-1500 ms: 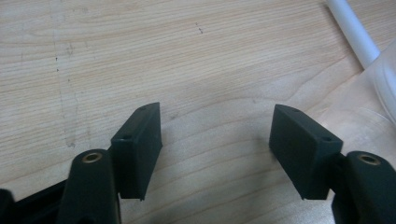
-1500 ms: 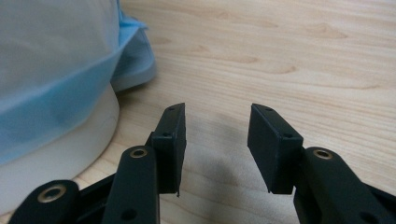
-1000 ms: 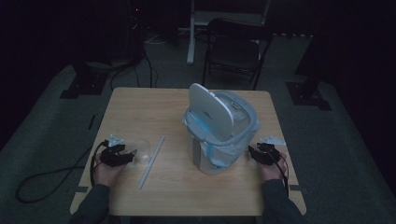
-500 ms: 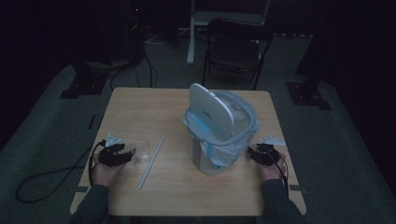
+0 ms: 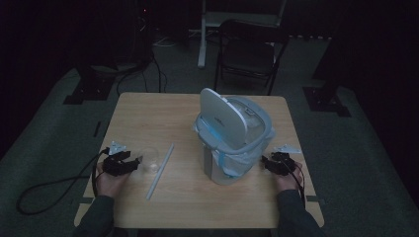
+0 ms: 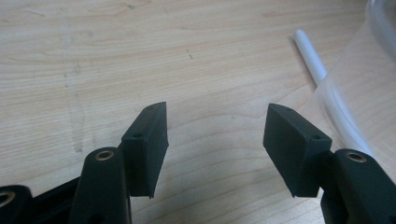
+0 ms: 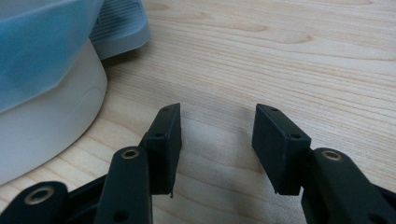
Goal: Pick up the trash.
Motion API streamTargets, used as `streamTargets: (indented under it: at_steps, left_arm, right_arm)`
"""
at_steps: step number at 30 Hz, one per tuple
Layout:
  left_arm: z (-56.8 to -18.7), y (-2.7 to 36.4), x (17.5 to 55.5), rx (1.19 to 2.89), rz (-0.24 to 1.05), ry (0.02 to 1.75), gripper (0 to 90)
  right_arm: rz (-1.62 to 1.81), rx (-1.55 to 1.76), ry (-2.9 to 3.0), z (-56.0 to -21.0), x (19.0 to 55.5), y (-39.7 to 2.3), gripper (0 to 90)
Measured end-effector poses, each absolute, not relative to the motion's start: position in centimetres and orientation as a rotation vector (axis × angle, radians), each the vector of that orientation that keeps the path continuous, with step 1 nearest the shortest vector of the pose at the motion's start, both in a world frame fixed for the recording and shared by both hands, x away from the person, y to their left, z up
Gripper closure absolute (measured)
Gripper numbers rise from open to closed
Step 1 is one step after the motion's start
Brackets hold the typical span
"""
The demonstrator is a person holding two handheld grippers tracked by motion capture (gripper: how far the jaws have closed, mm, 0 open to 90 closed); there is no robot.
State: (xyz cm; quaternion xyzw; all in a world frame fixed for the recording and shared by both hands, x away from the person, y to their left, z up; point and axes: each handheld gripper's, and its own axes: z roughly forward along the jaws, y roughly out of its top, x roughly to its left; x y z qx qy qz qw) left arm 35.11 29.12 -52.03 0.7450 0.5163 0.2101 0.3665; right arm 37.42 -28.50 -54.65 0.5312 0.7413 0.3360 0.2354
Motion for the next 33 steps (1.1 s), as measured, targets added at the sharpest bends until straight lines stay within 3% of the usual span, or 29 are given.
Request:
streamTargets:
  at_steps: [33]
  left_arm:
    - [-46.1, 29.5, 34.3, 1.85, 0.547, 1.207, 46.7]
  right_arm:
    - [0.927, 1.454, 2.035, -54.7, 37.4, -28.4, 48.7]
